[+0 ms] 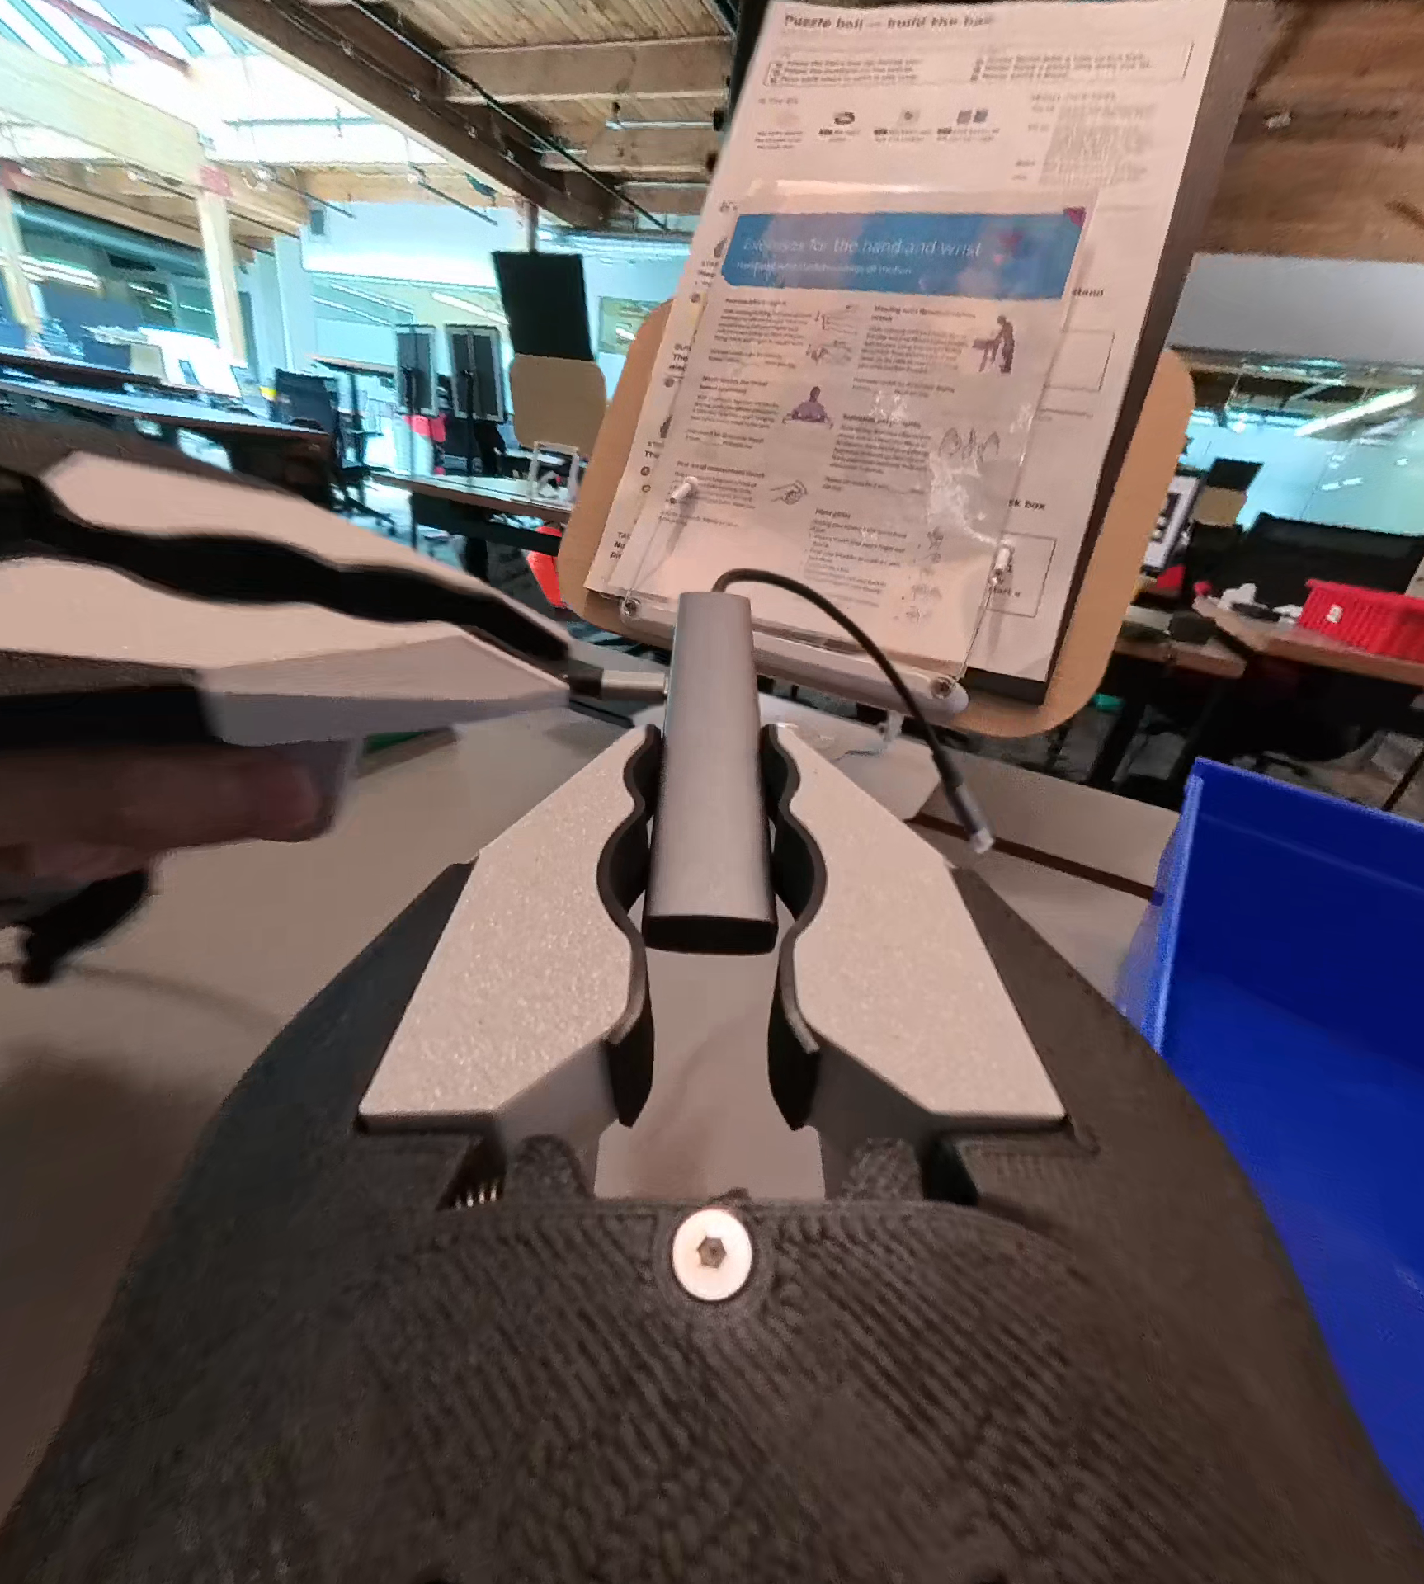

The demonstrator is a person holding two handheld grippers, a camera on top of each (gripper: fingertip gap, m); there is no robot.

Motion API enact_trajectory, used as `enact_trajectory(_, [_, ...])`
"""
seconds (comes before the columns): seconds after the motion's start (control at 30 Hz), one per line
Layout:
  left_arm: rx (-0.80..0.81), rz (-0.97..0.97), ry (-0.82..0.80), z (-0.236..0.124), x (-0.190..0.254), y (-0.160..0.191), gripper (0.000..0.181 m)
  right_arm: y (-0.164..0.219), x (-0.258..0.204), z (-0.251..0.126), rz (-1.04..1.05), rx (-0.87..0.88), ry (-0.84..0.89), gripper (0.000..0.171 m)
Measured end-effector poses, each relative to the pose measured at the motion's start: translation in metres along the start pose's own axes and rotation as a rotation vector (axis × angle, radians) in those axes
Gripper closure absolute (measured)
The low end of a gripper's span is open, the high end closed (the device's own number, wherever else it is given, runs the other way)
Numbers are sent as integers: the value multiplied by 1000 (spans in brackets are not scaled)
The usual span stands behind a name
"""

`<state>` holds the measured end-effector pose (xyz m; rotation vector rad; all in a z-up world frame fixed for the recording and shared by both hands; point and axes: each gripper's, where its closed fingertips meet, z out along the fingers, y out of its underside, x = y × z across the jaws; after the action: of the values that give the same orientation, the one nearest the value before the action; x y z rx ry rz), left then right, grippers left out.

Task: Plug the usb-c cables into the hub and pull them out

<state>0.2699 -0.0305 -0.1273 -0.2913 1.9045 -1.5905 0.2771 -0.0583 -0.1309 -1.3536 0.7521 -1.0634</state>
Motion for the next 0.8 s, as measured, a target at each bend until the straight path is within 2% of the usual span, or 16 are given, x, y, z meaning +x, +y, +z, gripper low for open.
enact_trajectory(0.1, [-32, -27, -21, -20, -11, -15, 158, 4, 7, -1, 1, -14, 19, 149])
enact_trajectory(0.23, [-90, -162, -118, -81, -57, -21, 158, 7, 8, 0, 8, -25, 23, 149])
enact_trajectory(0.37, [-289, -246, -229, -156, -124, 15, 158, 7, 1, 2, -6, -27, 5, 149])
enact_trajectory(0.47, [-501, -351, -224, -211, -148, 58, 156, 7, -3, 3, -4, -27, -9, 149])
enact_trajectory(0.6, [-665, -435, -184, -255, -139, 102, 157, 8, -5, 3, 6, -33, -21, 149])
enact_trajectory(0.7, [-785, -421, -131, -265, -116, 134, 156, 9, -5, 4, 15, -38, -28, 149])
enact_trajectory(0.8, [-827, -438, -98, -261, -101, 149, 157, 11, -5, 4, 11, -45, -28, 149])
